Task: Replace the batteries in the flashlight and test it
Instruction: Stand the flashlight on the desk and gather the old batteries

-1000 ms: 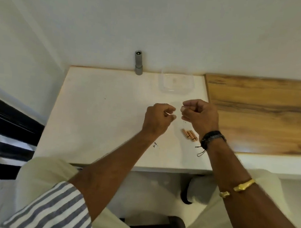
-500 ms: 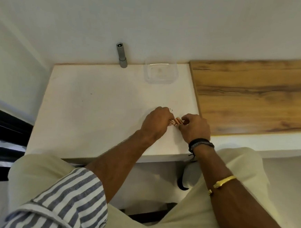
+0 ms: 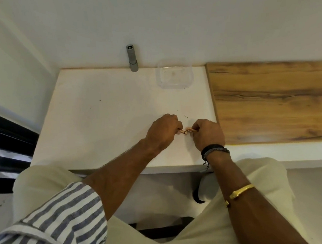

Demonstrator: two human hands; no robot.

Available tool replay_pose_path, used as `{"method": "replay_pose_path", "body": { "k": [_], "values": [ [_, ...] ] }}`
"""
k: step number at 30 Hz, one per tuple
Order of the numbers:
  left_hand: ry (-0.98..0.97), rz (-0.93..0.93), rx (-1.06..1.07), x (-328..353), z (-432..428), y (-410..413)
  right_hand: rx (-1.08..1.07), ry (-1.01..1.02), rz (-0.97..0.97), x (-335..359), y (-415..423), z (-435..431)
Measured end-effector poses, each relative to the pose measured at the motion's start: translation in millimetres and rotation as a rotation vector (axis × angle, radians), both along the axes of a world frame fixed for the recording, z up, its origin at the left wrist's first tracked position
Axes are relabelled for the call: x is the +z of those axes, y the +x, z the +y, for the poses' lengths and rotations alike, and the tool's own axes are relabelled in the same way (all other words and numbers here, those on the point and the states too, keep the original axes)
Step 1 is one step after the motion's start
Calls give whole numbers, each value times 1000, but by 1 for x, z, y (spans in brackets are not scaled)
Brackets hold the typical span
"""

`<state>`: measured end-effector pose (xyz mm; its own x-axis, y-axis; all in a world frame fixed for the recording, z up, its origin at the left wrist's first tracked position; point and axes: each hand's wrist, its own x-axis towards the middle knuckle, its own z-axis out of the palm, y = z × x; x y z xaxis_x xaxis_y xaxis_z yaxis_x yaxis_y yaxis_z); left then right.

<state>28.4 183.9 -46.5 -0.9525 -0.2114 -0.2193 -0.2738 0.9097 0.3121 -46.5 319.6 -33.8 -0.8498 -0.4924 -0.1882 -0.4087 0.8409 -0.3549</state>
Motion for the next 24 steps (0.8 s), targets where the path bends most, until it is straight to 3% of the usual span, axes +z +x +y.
{"method": "replay_pose_path", "body": {
  "k": [7,11,14,24],
  "values": [
    [-85,324,96,25,-48,-22,6,-189,-3,31,-45,-45],
    [-77,413,210,46,-87,-58,61,-255,80,57,-86,-95],
    [-45,417,338,50,-115,-88,126,-201,145,66,-117,-135],
    [-142,222,306,38,-139,-140,291,168,194,31,-164,-198]
  ]
}}
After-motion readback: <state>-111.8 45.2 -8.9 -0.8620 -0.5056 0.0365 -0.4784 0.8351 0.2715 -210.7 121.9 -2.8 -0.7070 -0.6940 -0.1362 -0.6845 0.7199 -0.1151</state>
